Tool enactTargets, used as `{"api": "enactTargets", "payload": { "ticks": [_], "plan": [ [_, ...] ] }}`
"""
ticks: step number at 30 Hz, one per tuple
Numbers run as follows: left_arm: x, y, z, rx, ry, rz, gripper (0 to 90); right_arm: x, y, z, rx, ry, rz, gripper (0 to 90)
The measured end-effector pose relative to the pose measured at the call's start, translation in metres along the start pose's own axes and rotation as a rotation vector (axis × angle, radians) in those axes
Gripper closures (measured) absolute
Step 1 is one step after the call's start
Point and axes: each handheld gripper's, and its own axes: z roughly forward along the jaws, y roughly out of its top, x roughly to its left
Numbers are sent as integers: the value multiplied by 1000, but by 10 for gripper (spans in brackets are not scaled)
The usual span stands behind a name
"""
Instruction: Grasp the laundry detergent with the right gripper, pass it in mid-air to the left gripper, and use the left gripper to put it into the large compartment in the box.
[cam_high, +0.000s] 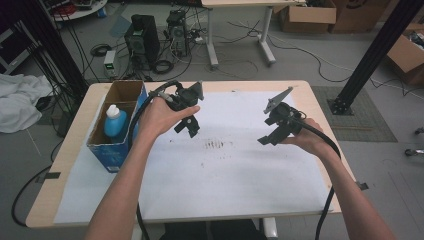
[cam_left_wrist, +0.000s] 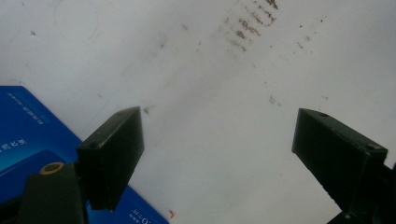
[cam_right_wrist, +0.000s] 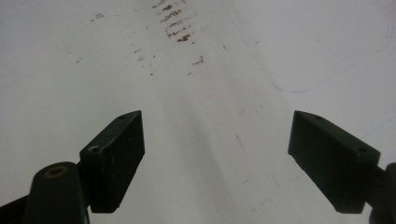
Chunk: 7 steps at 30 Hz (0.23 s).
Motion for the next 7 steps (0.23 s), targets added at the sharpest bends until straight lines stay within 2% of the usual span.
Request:
{"api": "enactTargets", "payload": {
  "ticks": [7],
  "plan": [
    [1,-3,5,-5,-2,-13,175,1,1,4,2,2,2,170]
  ]
}}
